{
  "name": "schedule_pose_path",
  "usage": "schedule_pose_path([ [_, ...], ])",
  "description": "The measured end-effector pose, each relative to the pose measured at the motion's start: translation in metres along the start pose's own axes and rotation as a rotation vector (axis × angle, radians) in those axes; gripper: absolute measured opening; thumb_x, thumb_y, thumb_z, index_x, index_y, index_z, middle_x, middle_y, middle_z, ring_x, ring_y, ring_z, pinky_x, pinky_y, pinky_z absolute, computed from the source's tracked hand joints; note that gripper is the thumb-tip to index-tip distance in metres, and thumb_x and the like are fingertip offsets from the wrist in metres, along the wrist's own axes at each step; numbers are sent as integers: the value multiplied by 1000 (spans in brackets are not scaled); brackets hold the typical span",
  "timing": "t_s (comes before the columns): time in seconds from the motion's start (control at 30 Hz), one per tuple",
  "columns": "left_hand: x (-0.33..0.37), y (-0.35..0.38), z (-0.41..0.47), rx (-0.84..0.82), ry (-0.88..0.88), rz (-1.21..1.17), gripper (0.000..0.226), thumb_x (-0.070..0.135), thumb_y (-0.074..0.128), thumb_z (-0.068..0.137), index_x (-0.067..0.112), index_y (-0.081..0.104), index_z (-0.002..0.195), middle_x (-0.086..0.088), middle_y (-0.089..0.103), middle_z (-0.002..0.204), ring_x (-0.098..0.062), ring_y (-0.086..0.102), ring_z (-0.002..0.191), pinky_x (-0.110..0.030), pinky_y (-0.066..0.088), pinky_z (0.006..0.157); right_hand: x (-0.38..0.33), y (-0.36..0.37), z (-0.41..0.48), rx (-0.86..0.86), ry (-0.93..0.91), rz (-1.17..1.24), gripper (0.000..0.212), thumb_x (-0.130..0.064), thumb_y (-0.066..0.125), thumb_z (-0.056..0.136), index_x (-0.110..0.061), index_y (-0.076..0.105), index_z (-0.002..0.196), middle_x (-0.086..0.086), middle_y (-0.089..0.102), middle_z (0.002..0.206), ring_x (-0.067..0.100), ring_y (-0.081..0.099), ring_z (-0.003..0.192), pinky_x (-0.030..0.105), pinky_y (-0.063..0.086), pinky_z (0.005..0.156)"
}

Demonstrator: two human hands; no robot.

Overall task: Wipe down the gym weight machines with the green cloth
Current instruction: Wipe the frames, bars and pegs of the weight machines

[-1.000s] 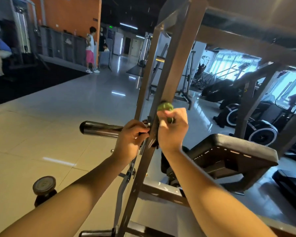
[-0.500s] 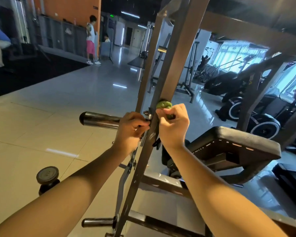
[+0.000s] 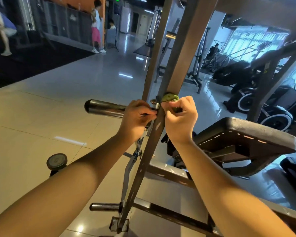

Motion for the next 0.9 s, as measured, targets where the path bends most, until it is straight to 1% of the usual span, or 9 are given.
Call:
schedule_pose_path([
  [0.07,-2,0,1,-9,-10,21,23,37,74,88,15,73,96,-15,66,97,-37,67,91,-62,55,82,16,6,-25,-59,66,10,34,11,69,81,-18,52,73,-1,51,83,6,49,77,15,42,69],
  [0.17,2,-1,2,-4,52,291,25,33,72,87,11,77,97,-6,68,96,-23,66,91,-52,57,80,57,17,-80,-182,253,-85,42,7,69,85,-29,50,72,-8,52,84,6,52,79,17,42,71],
  [0.27,8,-1,3,0,53,304,22,26,74,85,8,77,98,-5,68,96,-21,67,91,-50,58,80,73,23,-94,-252,348,-192,23,-9,76,88,-19,61,74,-6,56,83,7,55,80,23,48,72],
  [0.33,7,0,1,-9,29,311,26,31,72,86,8,77,98,-6,68,96,-22,66,91,-51,58,80,61,20,-74,-260,311,-216,20,-11,79,86,-17,65,74,-7,58,83,7,56,80,24,50,72],
  [0.5,3,-3,4,4,-20,163,33,34,70,87,3,77,93,-11,67,91,-27,68,85,-55,57,78,1,0,-2,-76,-21,-102,20,4,76,79,-11,67,71,-1,59,77,5,54,73,11,44,64],
  [0.57,2,-2,5,-4,-14,196,30,35,70,87,7,77,94,-8,69,92,-22,67,87,-51,58,79,9,2,-11,-97,32,-68,26,4,77,81,-16,62,72,-3,57,78,8,54,74,14,45,64],
  [0.7,10,-4,4,13,43,363,22,30,72,86,12,78,95,2,68,90,-4,57,88,-30,52,82,50,14,-74,-221,253,-112,40,-3,75,87,-33,53,71,-9,56,83,8,56,81,23,49,71],
  [0.8,12,-4,4,10,30,344,15,23,77,85,13,79,96,3,68,90,-9,61,87,-36,55,81,57,19,-81,-292,326,-194,39,-12,78,88,-37,55,69,-10,58,83,6,57,82,22,50,72],
  [0.9,10,-3,4,-11,14,322,18,28,74,86,13,78,95,2,67,89,-11,61,85,-44,57,78,32,13,-50,-276,236,-221,35,-12,81,84,-35,61,68,-11,59,82,5,58,80,18,50,71],
])
Point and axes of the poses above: each hand's wrist, its own z-axis towards the middle knuckle, its own y-axis out of the palm, x = y × z, the point moved 7 cm from there along z, towards the middle knuckle
